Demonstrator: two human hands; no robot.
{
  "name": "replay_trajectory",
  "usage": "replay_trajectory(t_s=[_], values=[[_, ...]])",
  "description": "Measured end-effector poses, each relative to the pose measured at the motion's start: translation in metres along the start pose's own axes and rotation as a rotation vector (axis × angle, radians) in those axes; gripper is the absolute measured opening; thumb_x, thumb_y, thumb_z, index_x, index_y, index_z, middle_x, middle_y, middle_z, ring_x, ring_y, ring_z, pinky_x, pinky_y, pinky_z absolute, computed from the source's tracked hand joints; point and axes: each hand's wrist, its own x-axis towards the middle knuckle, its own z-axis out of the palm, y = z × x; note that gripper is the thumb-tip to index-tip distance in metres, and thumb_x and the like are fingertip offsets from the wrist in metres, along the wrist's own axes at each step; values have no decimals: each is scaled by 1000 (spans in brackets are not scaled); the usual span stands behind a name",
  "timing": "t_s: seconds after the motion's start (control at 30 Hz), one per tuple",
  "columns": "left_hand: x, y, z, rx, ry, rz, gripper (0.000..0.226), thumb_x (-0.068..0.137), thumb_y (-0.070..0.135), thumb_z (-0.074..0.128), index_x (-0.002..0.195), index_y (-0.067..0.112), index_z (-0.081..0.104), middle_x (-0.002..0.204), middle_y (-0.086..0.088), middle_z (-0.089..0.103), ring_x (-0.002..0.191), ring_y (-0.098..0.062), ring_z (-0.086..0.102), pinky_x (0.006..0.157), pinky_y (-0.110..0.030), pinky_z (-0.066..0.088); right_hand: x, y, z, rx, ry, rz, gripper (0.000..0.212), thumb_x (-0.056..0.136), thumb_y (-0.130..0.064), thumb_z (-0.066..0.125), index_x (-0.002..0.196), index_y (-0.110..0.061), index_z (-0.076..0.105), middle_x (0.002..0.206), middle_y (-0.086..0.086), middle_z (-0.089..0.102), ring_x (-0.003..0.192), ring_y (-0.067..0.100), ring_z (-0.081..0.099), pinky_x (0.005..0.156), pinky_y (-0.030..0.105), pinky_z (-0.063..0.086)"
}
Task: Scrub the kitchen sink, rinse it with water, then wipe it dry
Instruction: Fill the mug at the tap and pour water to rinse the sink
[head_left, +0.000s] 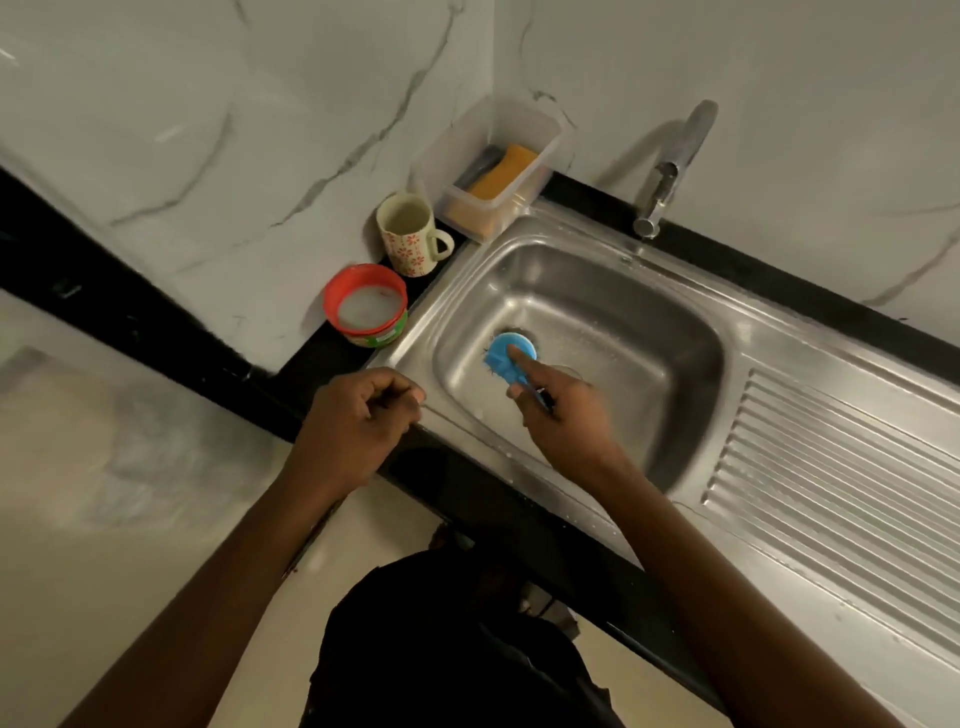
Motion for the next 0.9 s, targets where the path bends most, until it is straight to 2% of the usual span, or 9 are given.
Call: replay_trajectory(t_s=[0.07, 0.13, 0.23, 0.3, 0.4, 0.53, 0.67, 0.83, 0.9], values=[[-6, 0, -10, -2, 59, 3, 9, 97, 22, 71, 90, 23, 77, 80, 2, 77, 78, -20, 74, 81, -50, 63, 0, -19, 15, -8, -16, -67, 47, 104, -30, 62, 149, -35, 54, 99, -4, 72, 83, 12, 68, 78, 26, 53], [-9, -2, -19, -16, 116, 1, 9, 96, 22, 71, 90, 23, 78, 80, 1, 76, 79, -22, 73, 80, -51, 63, 1, -34, 33, -13, -33, -91, 47, 103, -32, 64, 149, -37, 54, 115, -3, 74, 98, 11, 70, 86, 21, 49], [-11, -11, -36, -37, 195, -17, 8, 96, 22, 71, 90, 23, 77, 80, -1, 75, 80, -23, 73, 80, -51, 62, 4, -56, 67, -19, -62, -151, 47, 102, -30, 65, 148, -35, 57, 124, 2, 74, 107, 15, 71, 92, 25, 53], [-10, -22, -48, -43, 227, -32, 9, 97, 22, 71, 91, 24, 76, 80, 1, 75, 79, -21, 73, 79, -51, 63, 8, -66, 92, -61, -84, -207, 47, 102, -27, 65, 147, -34, 58, 120, 3, 75, 103, 19, 71, 88, 29, 54], [-6, -39, -66, -34, 246, -62, 6, 97, 24, 71, 94, 25, 77, 81, 6, 75, 80, -12, 73, 79, -47, 64, 17, -77, 130, -188, -98, -264, 45, 101, -29, 64, 146, -36, 58, 112, 5, 69, 95, 22, 66, 78, 26, 45], [3, -60, -88, -13, 238, -74, 5, 96, 25, 73, 95, 24, 77, 77, 11, 75, 76, -8, 73, 75, -46, 65, 34, -88, 173, -285, -84, -328, 47, 99, -29, 66, 145, -34, 58, 108, 8, 66, 91, 27, 65, 76, 35, 52], [16, -79, -106, -25, 205, -101, 6, 97, 25, 72, 97, 23, 77, 77, 14, 74, 76, -5, 73, 77, -45, 65, 51, -90, 207, -352, -59, -363, 46, 97, -26, 67, 143, -28, 61, 105, 10, 68, 87, 28, 64, 72, 37, 54], [34, -94, -117, -34, 122, -110, 7, 96, 28, 72, 97, 24, 78, 78, 14, 74, 75, -5, 72, 77, -44, 65, 61, -85, 232, -391, -2, -316, 43, 95, -23, 71, 137, -22, 64, 103, 9, 67, 85, 27, 63, 70, 37, 54], [39, -98, -119, -39, 87, -108, 7, 97, 27, 72, 99, 23, 78, 81, 17, 75, 80, -3, 73, 78, -39, 65, 60, -82, 235, -396, 16, -293, 37, 96, -26, 70, 132, -22, 65, 104, 7, 66, 87, 26, 62, 72, 39, 55]])
